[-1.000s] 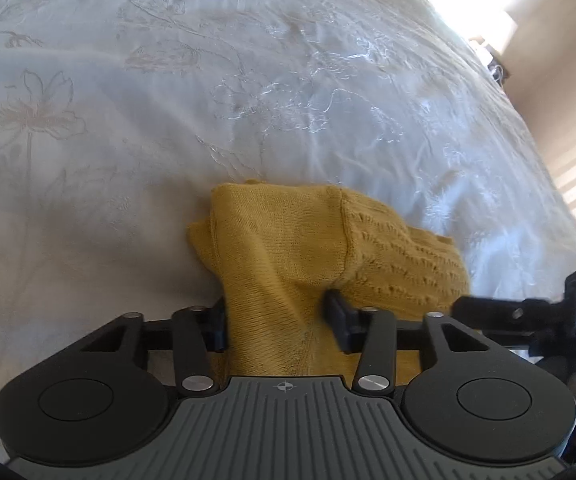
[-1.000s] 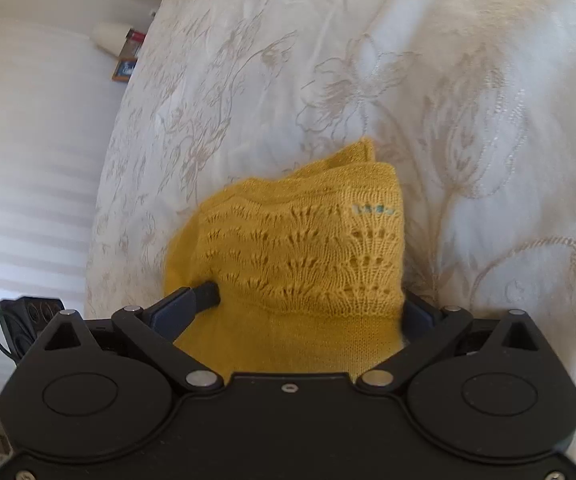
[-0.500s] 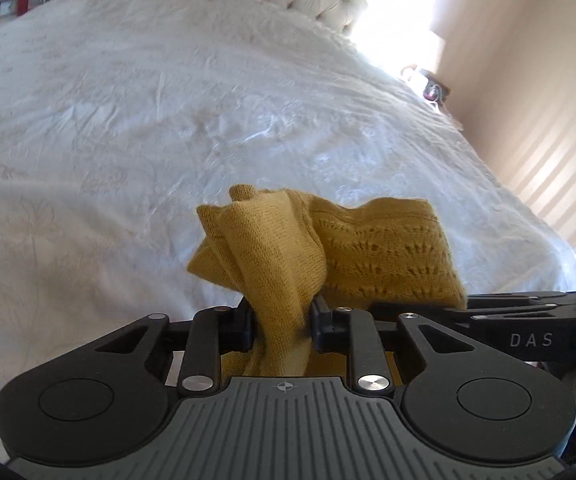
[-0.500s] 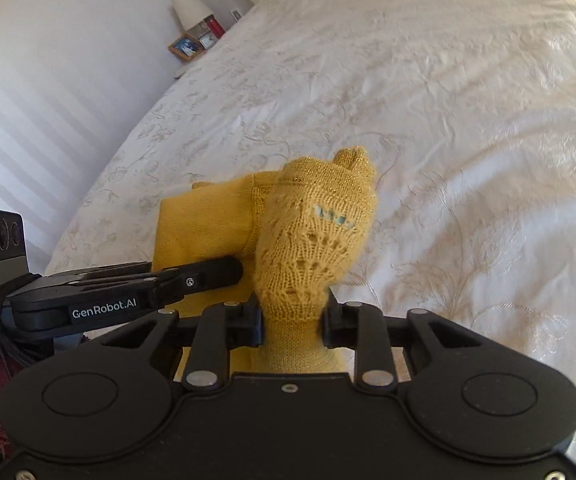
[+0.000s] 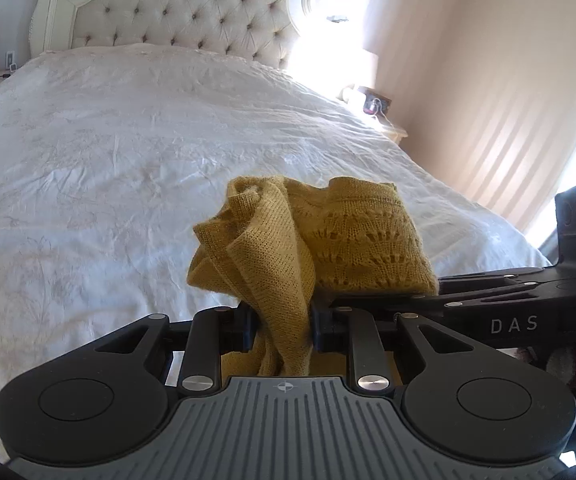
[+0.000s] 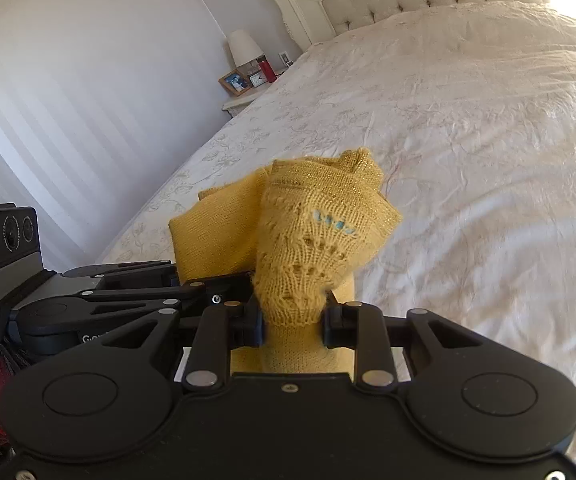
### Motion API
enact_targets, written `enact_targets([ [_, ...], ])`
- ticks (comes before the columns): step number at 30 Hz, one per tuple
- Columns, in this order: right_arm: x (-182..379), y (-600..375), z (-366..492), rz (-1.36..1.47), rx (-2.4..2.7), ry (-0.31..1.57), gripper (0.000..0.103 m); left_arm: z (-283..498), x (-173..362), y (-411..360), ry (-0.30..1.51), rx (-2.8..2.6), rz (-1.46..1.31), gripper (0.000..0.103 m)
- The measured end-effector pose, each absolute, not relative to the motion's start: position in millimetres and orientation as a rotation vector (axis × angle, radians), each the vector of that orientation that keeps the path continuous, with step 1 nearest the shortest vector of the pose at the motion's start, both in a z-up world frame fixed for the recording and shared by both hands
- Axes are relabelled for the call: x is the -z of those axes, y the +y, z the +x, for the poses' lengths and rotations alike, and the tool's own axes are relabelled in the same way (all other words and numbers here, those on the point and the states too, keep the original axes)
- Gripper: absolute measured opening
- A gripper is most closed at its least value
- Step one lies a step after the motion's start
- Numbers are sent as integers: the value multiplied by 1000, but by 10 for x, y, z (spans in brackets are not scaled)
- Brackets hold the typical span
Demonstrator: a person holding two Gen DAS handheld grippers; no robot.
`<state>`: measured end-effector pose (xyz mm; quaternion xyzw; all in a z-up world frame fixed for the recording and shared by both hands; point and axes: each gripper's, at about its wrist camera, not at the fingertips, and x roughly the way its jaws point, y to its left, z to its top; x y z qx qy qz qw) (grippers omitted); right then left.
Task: Fold small clothes
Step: 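Lift the lace-yoke end with both grippers and fold it over the bundle, then open both grippers and smooth the folded sweater flat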
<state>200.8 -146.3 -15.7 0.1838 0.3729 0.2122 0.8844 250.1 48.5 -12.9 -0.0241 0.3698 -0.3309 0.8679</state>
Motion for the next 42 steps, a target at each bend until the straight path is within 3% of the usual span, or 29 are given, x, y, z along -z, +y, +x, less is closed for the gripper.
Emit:
enact_targets([
  [6,361,-1431,1568,425,-471,905,37,2053,306,552,926,691,-84,24],
  [12,815,-1523,1569,402,-416,988,39,2185,871,547,1041,681,-129,26],
  [15,1196,-1632,1740,217,-168,1023,47,2370,1234,513,1025,528,32,27],
  [18,1414,-1761,1787,121,4,1053,46,2598,1498,612,1035,391,142,27],
  [20,1409,-1829,1722,170,17,1048,47,2656,1494,745,1050,366,123,27],
  [23,1365,-1807,1553,220,-15,1042,57,2519,1334,859,1029,408,122,27],
  [28,1453,-1648,1246,281,-62,1104,61,2109,1270,753,1042,541,168,37],
  [30,1533,-1585,1156,290,-75,1139,68,1949,1318,689,1056,583,182,42],
  [42,1930,-1666,698,262,-42,1336,77,1388,1899,740,1286,599,200,45],
])
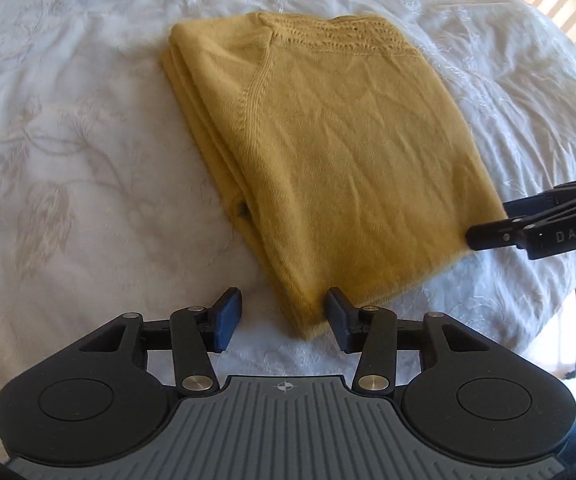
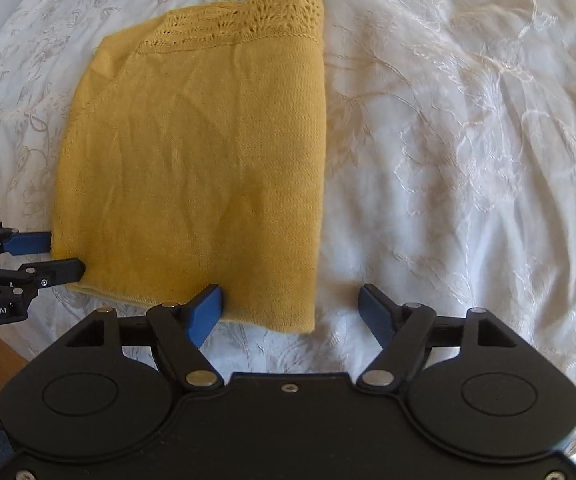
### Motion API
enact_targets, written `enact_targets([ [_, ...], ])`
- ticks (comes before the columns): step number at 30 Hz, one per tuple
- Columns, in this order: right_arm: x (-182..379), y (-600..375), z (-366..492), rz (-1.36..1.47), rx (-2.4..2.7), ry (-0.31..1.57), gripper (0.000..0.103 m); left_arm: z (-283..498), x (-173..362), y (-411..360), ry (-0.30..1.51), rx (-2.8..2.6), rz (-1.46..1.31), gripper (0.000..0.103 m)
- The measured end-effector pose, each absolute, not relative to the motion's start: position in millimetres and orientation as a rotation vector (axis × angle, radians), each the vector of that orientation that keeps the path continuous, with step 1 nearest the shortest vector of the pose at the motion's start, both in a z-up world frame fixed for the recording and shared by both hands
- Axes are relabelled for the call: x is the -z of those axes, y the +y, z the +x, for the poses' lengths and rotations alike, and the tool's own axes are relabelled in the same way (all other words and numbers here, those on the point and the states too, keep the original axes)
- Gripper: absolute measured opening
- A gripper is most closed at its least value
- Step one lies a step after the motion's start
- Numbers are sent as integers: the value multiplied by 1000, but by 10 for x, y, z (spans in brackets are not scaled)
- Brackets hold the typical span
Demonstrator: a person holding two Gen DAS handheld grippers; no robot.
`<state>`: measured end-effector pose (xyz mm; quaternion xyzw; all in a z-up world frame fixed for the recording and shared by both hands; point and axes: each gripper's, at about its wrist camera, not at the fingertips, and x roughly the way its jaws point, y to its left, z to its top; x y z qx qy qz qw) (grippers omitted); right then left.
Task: Fold small clothes
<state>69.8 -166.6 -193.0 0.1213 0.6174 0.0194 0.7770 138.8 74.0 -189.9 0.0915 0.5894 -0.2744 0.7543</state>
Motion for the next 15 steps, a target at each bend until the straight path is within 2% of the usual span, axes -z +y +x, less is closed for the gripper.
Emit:
enact_targets([
  [7,1730,-1826,638,327,-59,1255,78,1331,1701,851,1236,526,114,45],
  [9,1602,-1857,616,341,-76,1212,88,1287,1566,864,1184,497,99,46],
  [12,1426,-1902,554,355,-107,1144,90,1201,1370,841,1118,455,93,56],
  [14,1316,-1919,501,357,-127,1099,94,1138,1241,810,1093,428,88,67],
  [15,1258,-1931,483,358,-141,1075,100,1112,1183,793,1087,413,88,78],
])
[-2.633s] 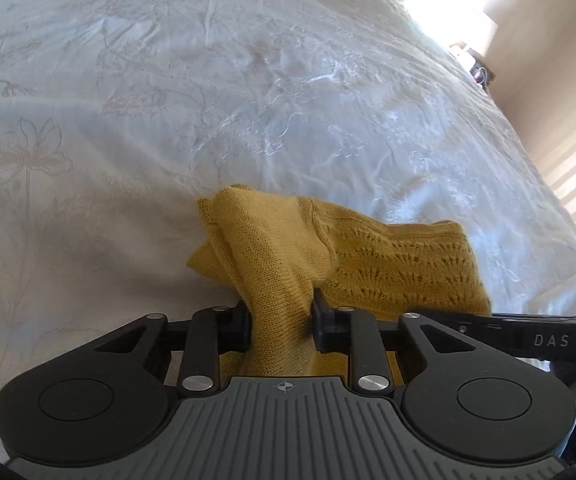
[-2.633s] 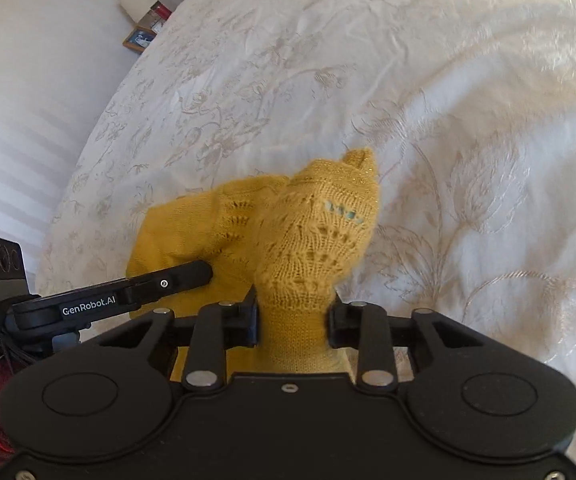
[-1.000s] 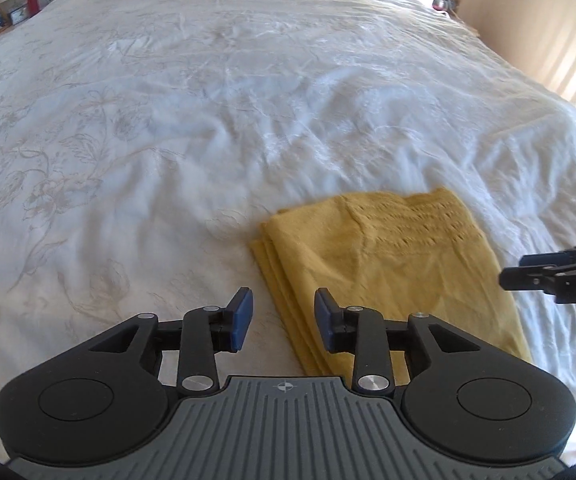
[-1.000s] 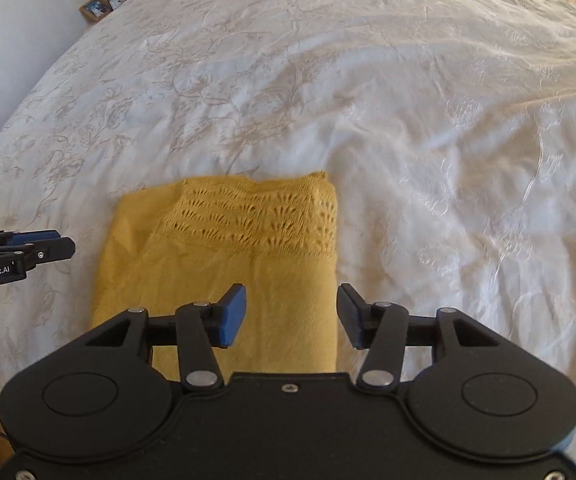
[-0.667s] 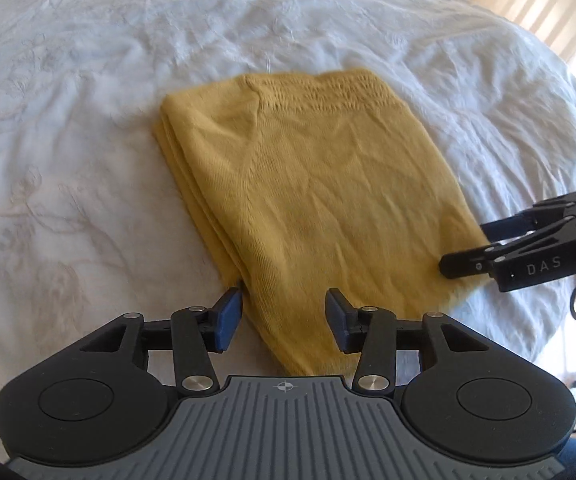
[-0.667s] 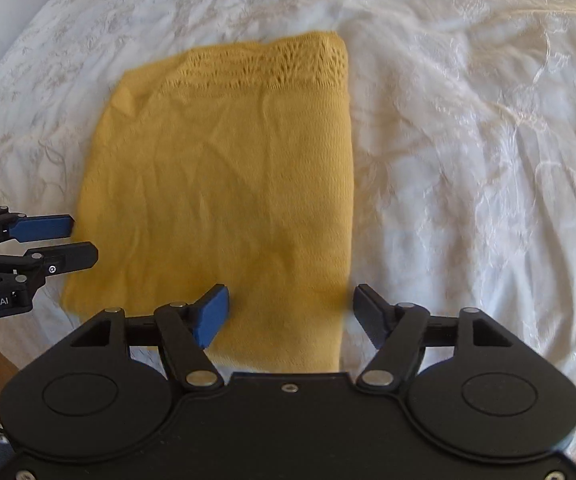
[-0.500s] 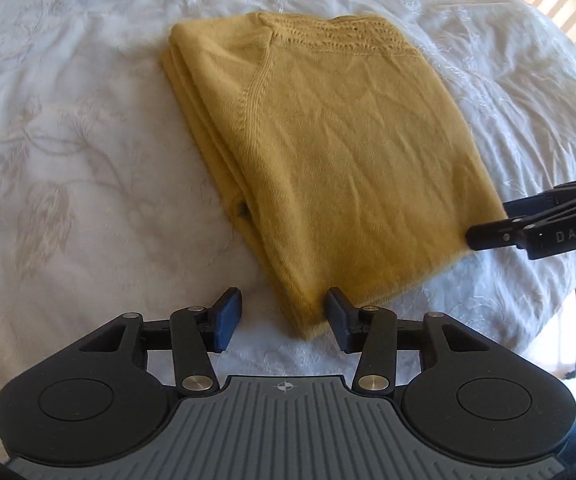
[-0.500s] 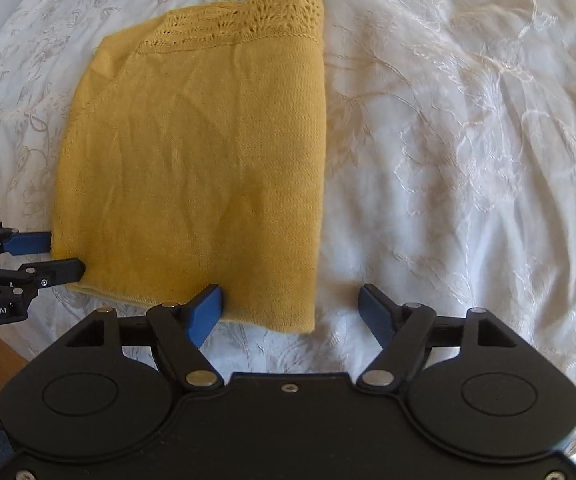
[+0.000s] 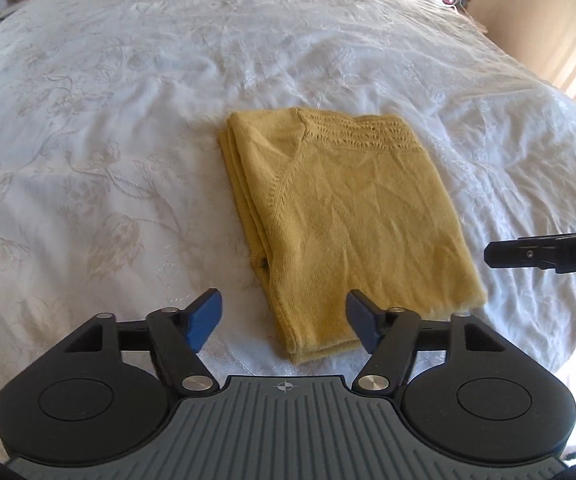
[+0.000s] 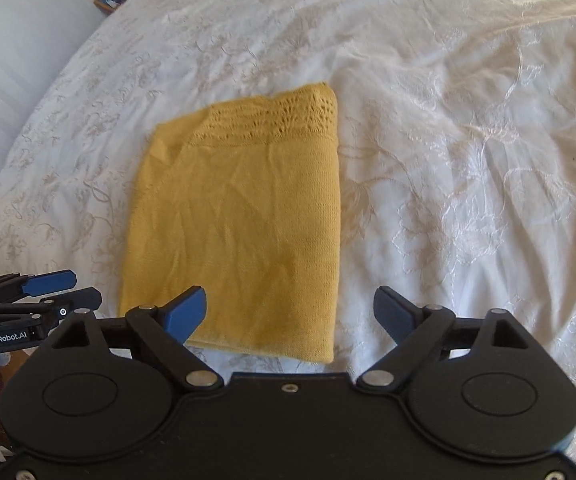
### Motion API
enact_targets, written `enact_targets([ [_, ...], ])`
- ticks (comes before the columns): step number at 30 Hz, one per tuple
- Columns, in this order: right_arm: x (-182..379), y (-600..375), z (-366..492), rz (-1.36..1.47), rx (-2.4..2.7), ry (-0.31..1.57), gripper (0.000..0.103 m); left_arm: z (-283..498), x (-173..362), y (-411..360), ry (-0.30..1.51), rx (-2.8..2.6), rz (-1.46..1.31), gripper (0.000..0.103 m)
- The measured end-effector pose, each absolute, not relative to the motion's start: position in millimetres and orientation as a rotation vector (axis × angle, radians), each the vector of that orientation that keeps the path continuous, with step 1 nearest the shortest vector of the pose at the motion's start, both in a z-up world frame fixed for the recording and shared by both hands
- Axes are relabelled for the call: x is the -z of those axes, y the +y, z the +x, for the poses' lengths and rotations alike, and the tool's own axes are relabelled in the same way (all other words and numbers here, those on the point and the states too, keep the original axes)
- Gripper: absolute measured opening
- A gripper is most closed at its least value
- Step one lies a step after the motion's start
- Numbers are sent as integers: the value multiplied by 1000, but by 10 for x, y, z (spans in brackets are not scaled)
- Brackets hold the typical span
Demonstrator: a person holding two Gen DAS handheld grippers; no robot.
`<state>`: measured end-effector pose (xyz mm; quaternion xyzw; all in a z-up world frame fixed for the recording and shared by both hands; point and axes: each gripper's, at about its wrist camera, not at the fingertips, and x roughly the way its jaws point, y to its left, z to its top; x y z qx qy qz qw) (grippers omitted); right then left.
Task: Fold small clothes
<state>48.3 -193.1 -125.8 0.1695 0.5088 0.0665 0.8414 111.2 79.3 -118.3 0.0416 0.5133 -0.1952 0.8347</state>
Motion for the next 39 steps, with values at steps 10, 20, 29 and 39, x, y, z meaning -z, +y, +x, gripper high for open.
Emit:
enact_targets([
  [10,710,-1911,291,278,-167,895,103,750,694,543,979,308,35,97],
  [20,247,-1801,-44,175,-157,758,102,496,204,324,902,120,123,97],
  [29,-9,-1707,-341,148,-52,659,102,272,27,243,894,115,145,97],
  [39,46,-1706,-405,159,-12,779,102,75,39,195,944,50,162,96],
])
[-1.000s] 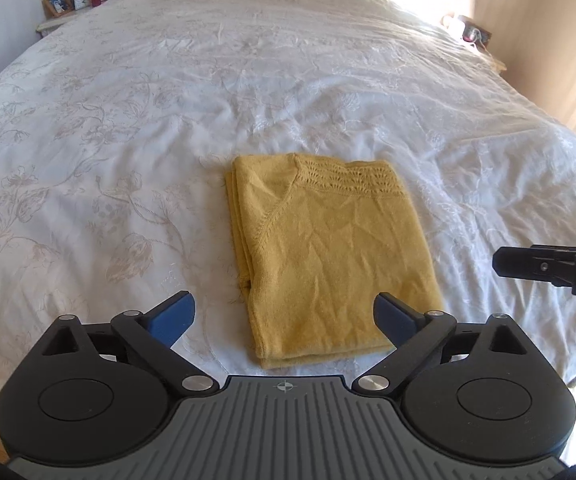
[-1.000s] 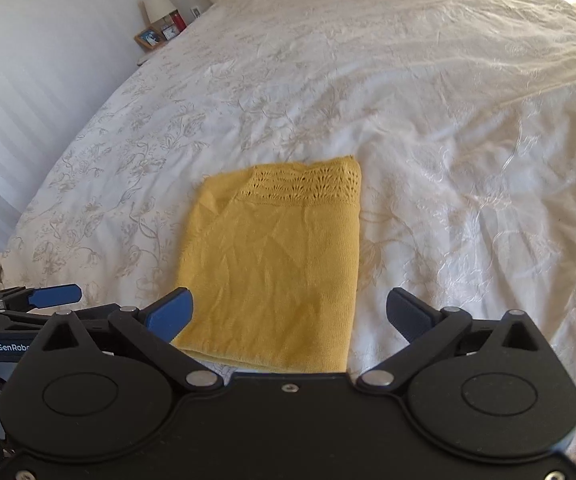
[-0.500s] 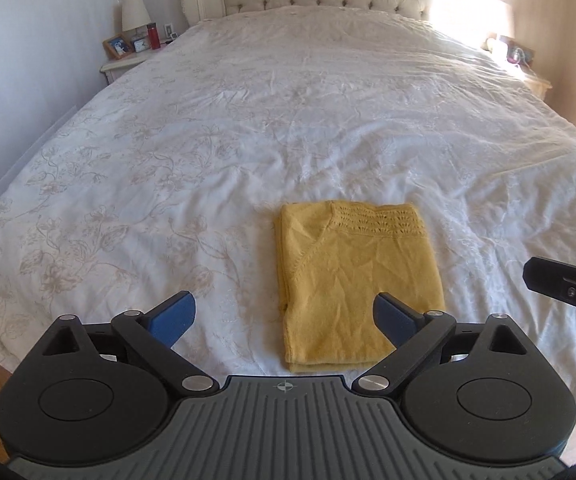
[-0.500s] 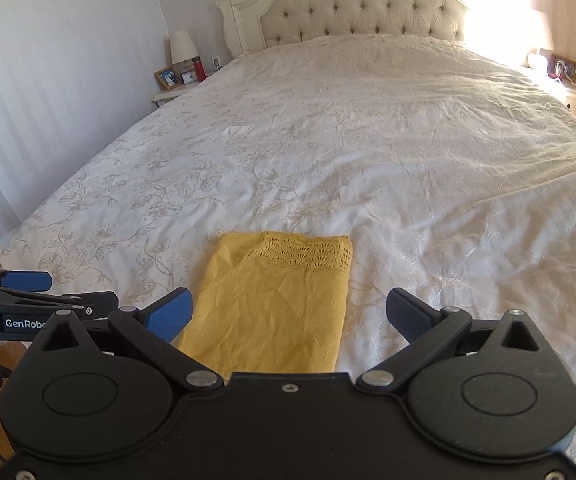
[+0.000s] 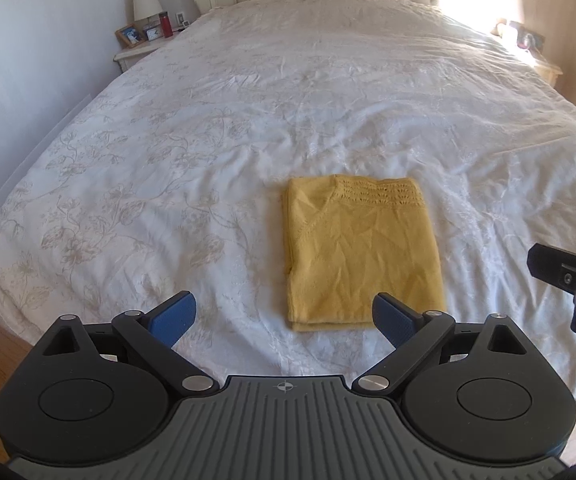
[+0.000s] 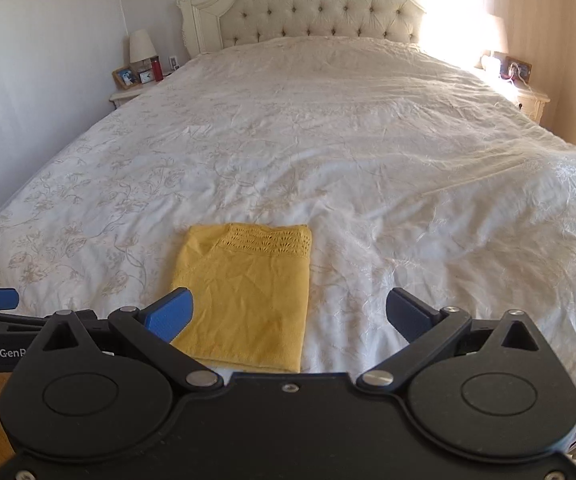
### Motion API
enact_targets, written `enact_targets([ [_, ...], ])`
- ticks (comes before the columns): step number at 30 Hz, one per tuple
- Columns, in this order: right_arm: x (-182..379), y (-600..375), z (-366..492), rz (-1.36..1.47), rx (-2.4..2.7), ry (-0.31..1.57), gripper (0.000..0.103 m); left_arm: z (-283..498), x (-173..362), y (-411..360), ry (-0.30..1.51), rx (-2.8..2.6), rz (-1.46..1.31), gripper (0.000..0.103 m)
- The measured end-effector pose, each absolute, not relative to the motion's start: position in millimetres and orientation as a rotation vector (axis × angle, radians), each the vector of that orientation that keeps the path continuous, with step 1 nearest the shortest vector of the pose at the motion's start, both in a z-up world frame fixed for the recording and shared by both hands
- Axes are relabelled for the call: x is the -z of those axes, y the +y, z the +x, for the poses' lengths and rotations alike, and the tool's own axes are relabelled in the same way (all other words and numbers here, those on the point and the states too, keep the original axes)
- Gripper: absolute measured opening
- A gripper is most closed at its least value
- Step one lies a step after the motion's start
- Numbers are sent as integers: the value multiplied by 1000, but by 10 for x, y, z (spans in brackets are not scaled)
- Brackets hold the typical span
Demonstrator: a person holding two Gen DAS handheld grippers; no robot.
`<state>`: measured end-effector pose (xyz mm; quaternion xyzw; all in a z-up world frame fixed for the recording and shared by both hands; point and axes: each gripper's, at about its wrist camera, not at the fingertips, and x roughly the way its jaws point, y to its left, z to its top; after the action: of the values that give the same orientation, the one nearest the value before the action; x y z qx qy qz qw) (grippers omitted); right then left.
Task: Fold small clothes
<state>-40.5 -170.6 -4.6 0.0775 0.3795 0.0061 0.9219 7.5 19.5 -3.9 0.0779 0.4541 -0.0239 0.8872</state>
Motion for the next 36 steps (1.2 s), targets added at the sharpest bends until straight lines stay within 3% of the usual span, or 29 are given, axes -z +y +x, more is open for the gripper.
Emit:
enact_targets([
  [36,187,-1608,-471,224,-45,878,102,-44,233,273,1085,45,124,96],
])
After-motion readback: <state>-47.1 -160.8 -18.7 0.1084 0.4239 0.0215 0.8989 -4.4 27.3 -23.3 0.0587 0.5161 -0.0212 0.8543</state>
